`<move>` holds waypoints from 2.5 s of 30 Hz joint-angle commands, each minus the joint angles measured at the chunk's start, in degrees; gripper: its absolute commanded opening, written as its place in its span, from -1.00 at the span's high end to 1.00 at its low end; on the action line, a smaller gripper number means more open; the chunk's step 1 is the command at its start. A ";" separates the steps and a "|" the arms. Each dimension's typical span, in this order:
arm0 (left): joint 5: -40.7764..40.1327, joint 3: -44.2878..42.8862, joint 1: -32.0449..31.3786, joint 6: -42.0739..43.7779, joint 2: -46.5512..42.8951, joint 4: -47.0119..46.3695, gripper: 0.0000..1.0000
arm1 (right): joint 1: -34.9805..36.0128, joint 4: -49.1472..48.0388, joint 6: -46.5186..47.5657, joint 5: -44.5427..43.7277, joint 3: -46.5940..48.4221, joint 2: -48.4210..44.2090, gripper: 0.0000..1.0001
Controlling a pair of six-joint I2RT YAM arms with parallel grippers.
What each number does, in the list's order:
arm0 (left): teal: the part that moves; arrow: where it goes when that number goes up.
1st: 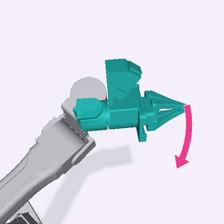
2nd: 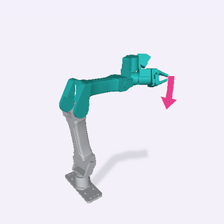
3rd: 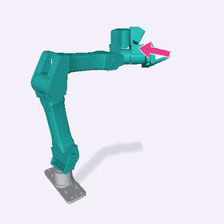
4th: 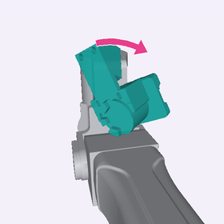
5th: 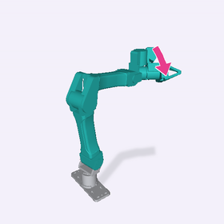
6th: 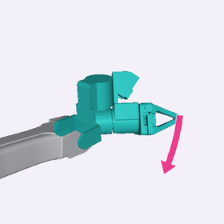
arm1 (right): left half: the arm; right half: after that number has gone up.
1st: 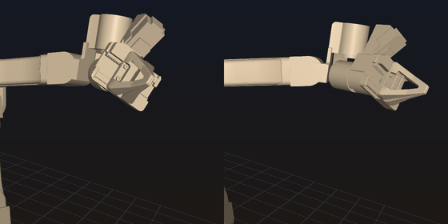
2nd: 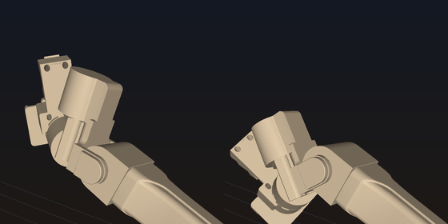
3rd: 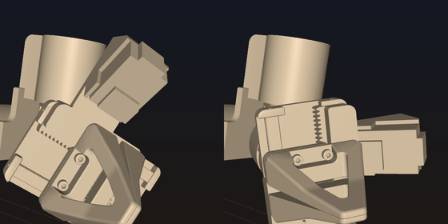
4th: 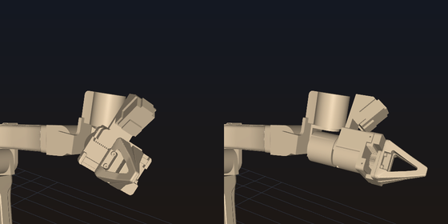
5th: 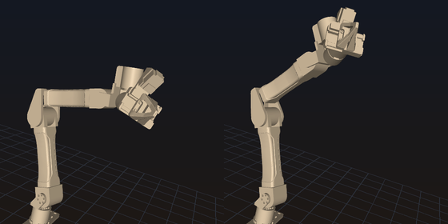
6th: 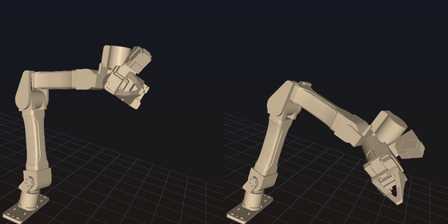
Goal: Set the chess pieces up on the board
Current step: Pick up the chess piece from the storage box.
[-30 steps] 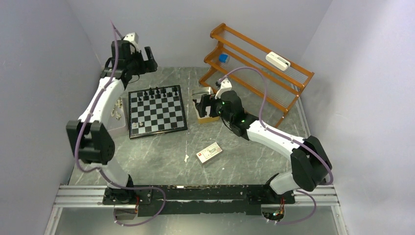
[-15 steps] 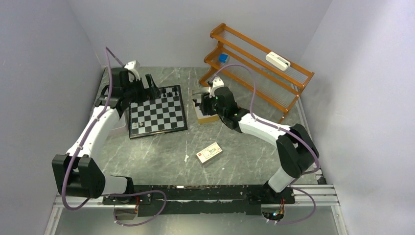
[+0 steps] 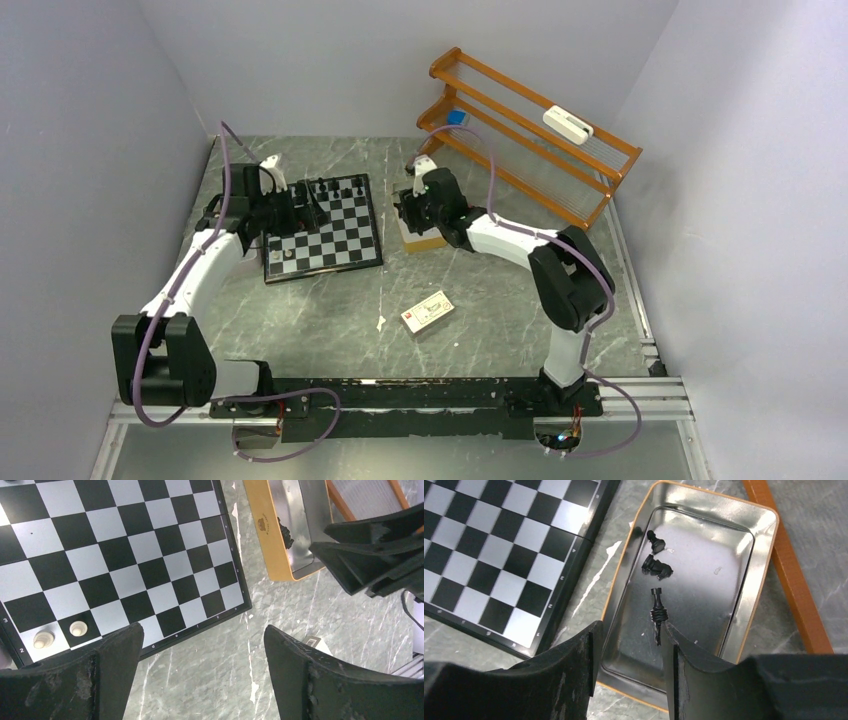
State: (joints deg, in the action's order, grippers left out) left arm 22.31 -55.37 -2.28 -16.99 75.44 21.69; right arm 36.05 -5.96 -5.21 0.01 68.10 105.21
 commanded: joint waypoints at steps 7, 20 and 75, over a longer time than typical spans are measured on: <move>0.50 0.10 -0.33 1.54 -2.06 -0.87 -0.85 | -0.72 10.75 8.37 -5.30 8.69 7.43 0.04; -0.67 -0.38 -0.29 1.35 -1.62 -0.36 -0.73 | -0.72 13.23 10.22 -4.45 12.21 11.17 0.16; 5.22 -4.13 -0.44 -2.07 1.36 0.24 -0.57 | -2.08 1.57 9.96 -0.77 3.01 4.91 0.67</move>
State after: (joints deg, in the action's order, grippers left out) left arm 21.61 -55.79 -2.42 -17.56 74.96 22.17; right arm 34.28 0.01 4.36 -1.30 72.69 114.59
